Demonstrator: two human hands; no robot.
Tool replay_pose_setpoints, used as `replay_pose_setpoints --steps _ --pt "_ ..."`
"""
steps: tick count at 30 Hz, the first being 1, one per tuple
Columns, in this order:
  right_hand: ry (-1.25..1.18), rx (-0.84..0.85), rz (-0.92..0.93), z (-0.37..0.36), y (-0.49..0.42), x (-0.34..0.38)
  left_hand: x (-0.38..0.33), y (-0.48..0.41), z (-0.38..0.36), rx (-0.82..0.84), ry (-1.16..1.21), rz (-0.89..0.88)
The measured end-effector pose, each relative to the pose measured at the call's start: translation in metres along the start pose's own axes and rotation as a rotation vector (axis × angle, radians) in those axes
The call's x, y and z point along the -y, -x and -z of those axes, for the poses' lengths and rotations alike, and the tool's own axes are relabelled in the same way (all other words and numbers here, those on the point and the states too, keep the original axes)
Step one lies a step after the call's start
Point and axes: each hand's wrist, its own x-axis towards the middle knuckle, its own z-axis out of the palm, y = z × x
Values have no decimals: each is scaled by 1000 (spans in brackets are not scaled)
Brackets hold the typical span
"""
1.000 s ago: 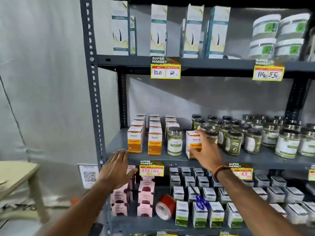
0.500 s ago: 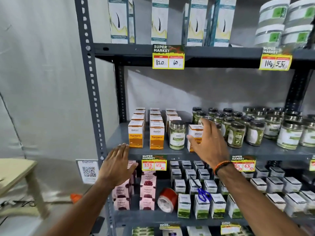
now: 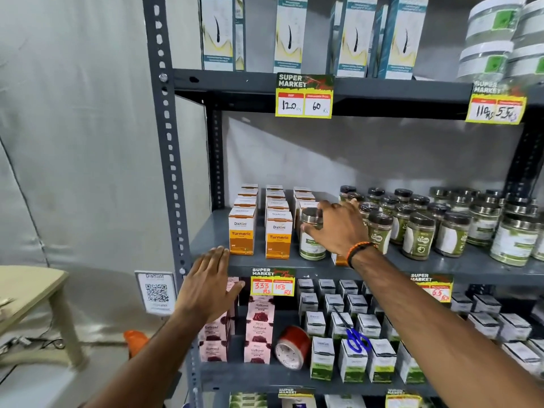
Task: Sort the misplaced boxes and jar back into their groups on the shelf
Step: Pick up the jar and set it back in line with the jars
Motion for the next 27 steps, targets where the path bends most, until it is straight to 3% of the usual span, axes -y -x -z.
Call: replay_pose_setpoints --steps 7,14,19,23,27 --pt "-133 -123 68 5 1 -1 1 1 2 -11 14 -8" --pt "-433 -269 -42 41 28 -18 6 6 14 24 48 -4" --pt "-526 -342 -81 68 58 -68 -9 25 28 6 61 59" --pt "-609 -403 -155 79 84 -133 -56 27 48 -151 91 33" --pt "-607 -438 -213 83 115 -222 -156 3 59 -239 131 -85"
